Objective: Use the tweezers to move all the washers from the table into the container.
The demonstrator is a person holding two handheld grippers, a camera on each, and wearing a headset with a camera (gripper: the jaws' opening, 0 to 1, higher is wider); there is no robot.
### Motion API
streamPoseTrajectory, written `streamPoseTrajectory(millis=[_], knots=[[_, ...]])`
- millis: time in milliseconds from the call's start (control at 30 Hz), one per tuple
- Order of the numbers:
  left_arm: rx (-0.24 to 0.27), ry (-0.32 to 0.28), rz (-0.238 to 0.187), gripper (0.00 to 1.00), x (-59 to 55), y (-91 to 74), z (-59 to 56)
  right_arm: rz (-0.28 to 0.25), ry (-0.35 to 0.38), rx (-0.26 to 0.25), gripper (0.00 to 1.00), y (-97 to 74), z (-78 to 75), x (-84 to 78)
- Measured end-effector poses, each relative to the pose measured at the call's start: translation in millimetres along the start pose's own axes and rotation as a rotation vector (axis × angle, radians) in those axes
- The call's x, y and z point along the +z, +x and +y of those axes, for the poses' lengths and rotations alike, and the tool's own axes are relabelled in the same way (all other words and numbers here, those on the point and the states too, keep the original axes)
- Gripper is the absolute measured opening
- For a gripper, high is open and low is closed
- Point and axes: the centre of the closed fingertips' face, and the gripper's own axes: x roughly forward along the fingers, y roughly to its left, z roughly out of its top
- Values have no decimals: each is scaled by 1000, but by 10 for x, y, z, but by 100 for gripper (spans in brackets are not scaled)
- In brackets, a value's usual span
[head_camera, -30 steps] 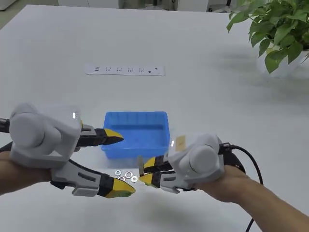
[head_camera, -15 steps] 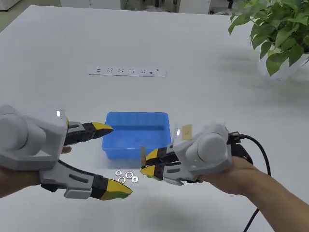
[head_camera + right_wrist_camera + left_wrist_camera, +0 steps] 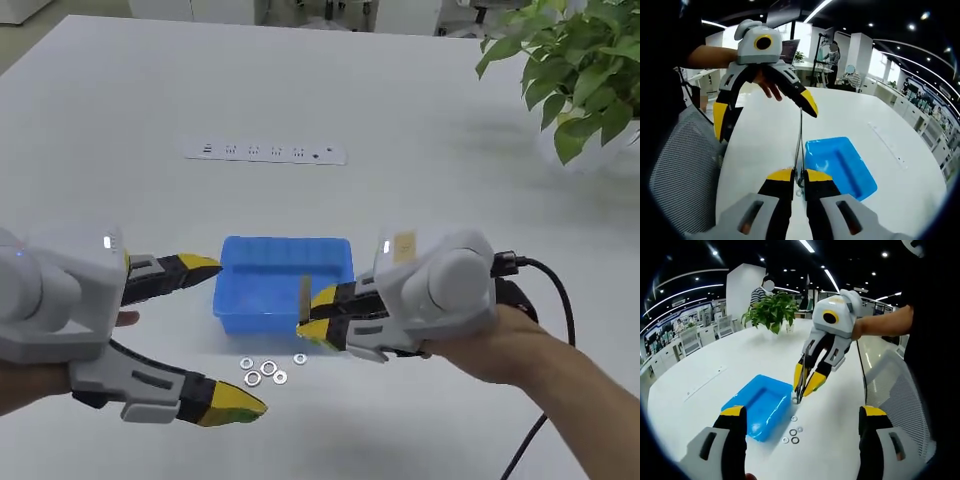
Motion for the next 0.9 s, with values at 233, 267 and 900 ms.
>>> streamPoseTrajectory(millis=[233,267,900], knots=[[6,2,-2,99,14,3,33,-14,-10,-17,9,12,-142,34],[6,3,-1,99,15,3,37,-16,-8,-17,9,15,-155,38],[9,4,-14,97,90,84,192,-18,7,-62,9,165,-438,-43]])
